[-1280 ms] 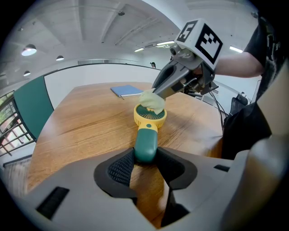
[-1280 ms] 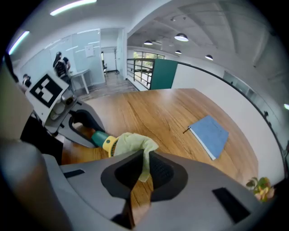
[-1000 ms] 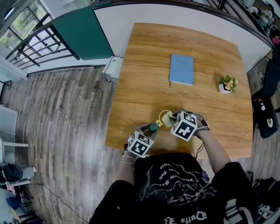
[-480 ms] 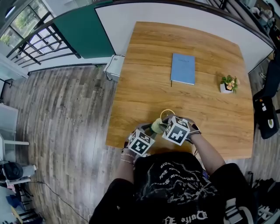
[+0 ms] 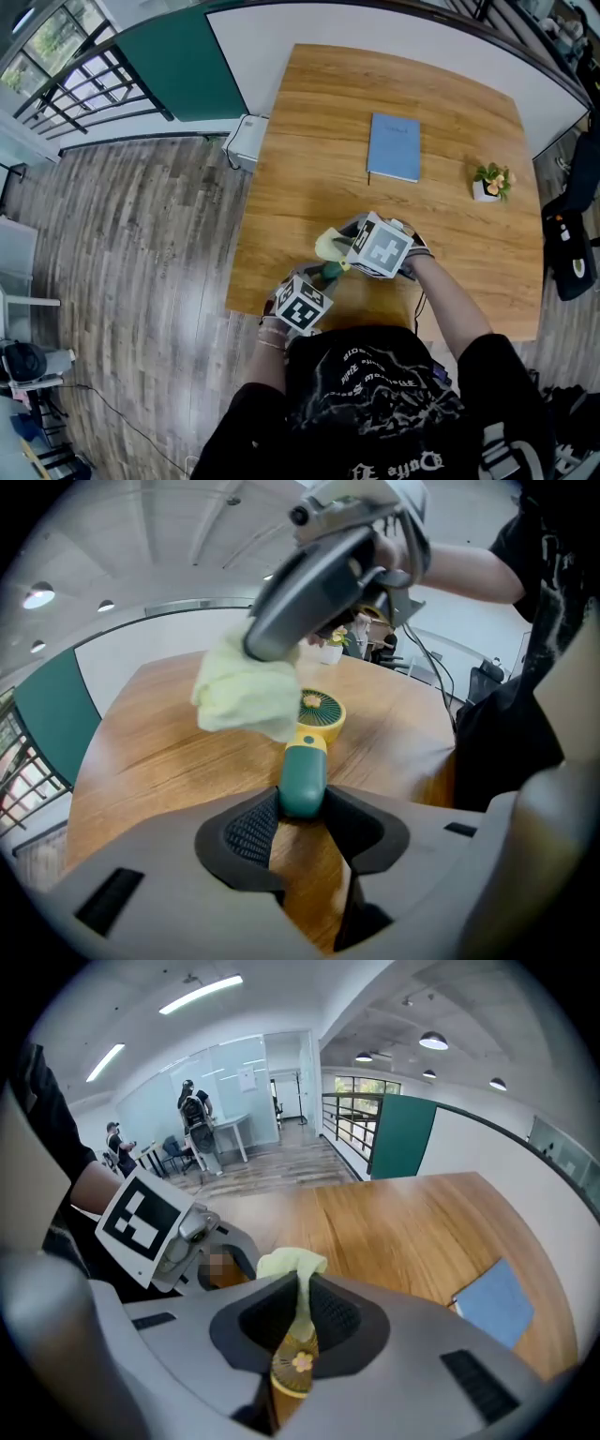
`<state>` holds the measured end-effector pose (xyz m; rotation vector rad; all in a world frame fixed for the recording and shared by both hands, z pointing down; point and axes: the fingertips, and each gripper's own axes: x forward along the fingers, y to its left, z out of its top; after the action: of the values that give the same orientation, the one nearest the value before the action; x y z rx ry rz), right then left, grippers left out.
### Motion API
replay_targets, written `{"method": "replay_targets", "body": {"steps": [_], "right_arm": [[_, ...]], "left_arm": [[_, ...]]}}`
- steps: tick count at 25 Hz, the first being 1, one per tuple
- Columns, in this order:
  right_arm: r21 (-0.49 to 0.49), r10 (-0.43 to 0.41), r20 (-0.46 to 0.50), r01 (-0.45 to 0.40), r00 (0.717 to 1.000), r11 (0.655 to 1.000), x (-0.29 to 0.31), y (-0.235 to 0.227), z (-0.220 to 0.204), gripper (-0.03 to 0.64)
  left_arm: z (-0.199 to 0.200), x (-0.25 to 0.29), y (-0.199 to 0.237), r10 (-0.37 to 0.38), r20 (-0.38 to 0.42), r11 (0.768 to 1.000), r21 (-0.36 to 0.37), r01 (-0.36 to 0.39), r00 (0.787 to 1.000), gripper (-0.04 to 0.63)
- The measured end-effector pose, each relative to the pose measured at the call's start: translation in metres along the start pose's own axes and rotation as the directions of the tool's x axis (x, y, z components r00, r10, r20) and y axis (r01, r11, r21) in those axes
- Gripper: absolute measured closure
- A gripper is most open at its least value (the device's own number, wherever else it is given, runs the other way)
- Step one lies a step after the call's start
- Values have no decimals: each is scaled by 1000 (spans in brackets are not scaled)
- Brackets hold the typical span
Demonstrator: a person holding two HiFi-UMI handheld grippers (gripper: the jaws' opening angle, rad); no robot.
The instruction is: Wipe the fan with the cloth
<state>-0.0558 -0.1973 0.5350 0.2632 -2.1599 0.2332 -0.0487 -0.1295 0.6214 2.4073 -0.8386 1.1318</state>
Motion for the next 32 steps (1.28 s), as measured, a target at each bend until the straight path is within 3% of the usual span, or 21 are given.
{"method": "replay_targets", "body": {"steps": [4,6,8,10,12,15,23,32], "right_arm": [[-179,40,-127,-62,991,982,21,-5,16,575],[-292,22,-218,-87,976,952,34,-5,9,575],[-328,67,-309,-173,949,929,45,5,-6,575],[-296,183,-366,-301,912,906,52,25,-19,575],[-204,302,-373,-395,877,896,56,41,-21,577],[-50,403,-366,-450,839,892,60,52,-18,577],[-130,312,-502,-427,807,895,59,38,-36,582],[-178,255,-543,-406,800,897,52,19,-42,583]], "left_arm": [[0,0,-3,-38,-25,997,62,40,999,420],[-2,-1,-5,-78,-32,994,73,80,996,420],[-3,-2,-6,-112,-41,990,76,115,993,420],[-3,-2,-6,-129,-53,988,75,133,990,420],[-2,-2,-6,-133,-62,988,67,138,989,420],[-3,0,-4,-133,-75,989,59,138,988,420],[-3,1,-3,-123,-82,991,37,126,989,420],[-2,1,-4,-122,-100,992,26,125,988,419]]}}
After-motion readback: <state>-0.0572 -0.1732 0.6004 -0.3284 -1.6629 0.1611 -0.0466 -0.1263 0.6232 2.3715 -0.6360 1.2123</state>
